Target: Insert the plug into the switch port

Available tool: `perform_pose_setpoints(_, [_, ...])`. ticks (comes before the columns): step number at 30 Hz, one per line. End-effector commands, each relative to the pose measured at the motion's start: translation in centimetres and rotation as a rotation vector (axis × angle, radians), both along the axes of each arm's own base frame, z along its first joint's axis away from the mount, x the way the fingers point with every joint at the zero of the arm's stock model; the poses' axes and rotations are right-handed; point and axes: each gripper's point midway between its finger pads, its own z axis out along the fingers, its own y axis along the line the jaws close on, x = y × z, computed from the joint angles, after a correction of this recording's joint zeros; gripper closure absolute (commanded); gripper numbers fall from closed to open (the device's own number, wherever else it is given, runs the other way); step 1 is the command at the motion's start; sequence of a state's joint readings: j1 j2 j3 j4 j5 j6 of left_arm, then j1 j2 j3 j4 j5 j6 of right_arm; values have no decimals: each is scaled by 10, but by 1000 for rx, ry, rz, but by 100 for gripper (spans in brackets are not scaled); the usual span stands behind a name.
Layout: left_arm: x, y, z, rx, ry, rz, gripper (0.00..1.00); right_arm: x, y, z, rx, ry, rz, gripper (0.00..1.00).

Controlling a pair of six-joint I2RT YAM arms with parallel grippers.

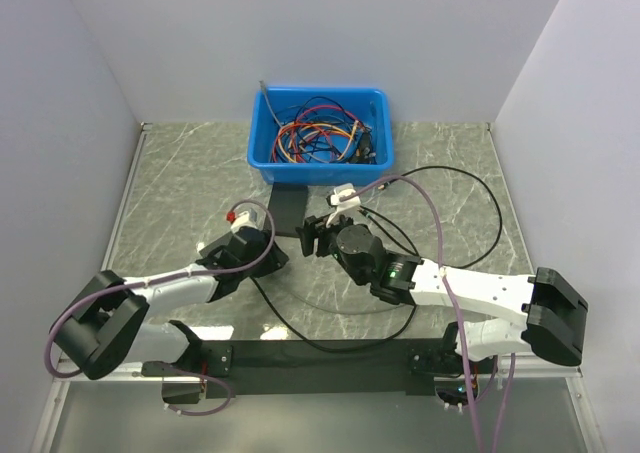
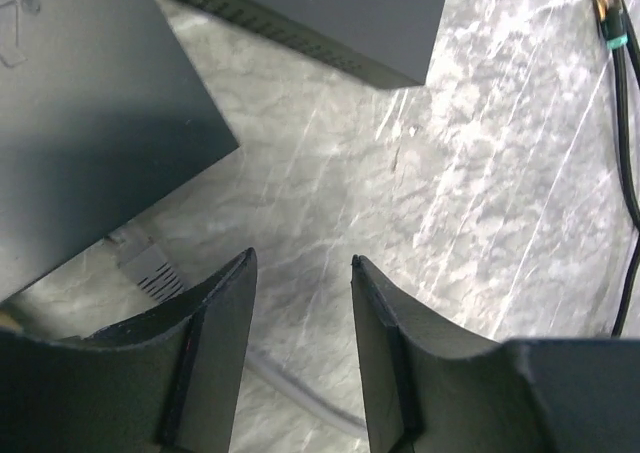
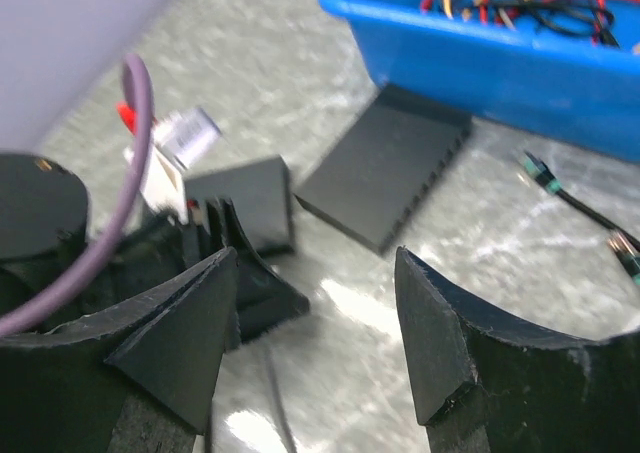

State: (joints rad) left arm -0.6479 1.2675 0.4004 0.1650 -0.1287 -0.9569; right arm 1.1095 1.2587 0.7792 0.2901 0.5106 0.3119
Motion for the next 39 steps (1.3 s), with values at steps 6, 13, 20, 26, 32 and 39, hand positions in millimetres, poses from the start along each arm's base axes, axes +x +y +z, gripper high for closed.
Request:
perform_pose_setpoints(6, [18, 16, 8, 90, -26, 132, 48, 5, -18, -10, -40, 0, -51, 29])
perform_pose_setpoints(13, [35, 40, -4, 168, 20, 176, 48, 5, -12, -14, -56, 13, -33, 30])
perform_pose_setpoints(20, [54, 80, 6, 145, 7, 245, 47, 3, -9, -19, -67, 26, -18, 30])
perform_pose_setpoints(26, [71, 130, 25, 129, -8, 353, 45, 3, 0, -23, -72, 44, 1, 30])
perform_pose_setpoints(32, [88, 190, 39, 118, -33, 491, 45, 3, 5, -29, -86, 63, 18, 30])
perform_pose_setpoints(39, [90, 277, 44, 19, -76, 788, 43, 4, 7, -37, -109, 76, 19, 30])
